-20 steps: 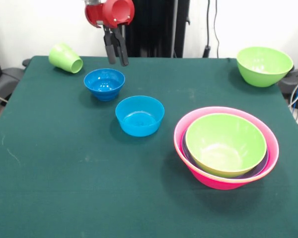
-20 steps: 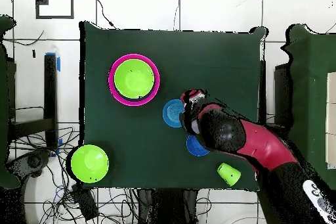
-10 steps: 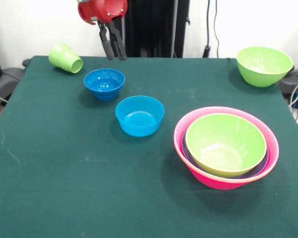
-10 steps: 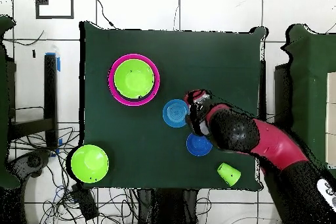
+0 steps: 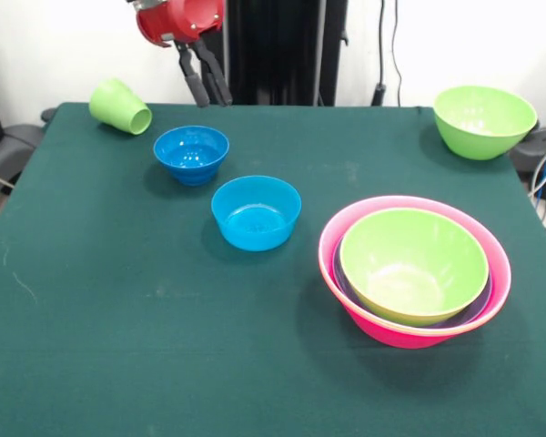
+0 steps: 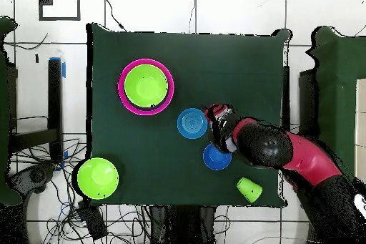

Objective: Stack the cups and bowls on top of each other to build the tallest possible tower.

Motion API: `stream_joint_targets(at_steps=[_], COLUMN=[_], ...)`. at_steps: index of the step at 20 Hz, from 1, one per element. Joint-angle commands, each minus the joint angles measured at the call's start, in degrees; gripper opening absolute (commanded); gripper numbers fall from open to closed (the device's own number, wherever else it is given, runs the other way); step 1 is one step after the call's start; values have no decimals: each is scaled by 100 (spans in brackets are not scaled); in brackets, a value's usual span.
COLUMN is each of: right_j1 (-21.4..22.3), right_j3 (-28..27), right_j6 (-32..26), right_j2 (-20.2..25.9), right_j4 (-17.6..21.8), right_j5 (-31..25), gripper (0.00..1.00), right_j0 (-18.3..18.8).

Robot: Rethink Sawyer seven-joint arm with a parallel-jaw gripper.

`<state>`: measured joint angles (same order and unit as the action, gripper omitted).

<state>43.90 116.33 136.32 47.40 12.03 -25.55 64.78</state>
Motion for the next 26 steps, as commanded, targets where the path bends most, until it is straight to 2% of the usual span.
stream_joint_targets(at_steps=[1,8,16,26], right_j1=[-662,-897,-1211,-1650], right_j3=[228,145,-34,-349], right_j6=[-1844,-2027,-2580,-3317], right_j2=[519,743,905,953], right_j4=[750,976,1214,1340], right_j5=[-906,-1177,-1752,-2447], gripper=[100,100,100,100], right_j0=[354,636,1241,1660])
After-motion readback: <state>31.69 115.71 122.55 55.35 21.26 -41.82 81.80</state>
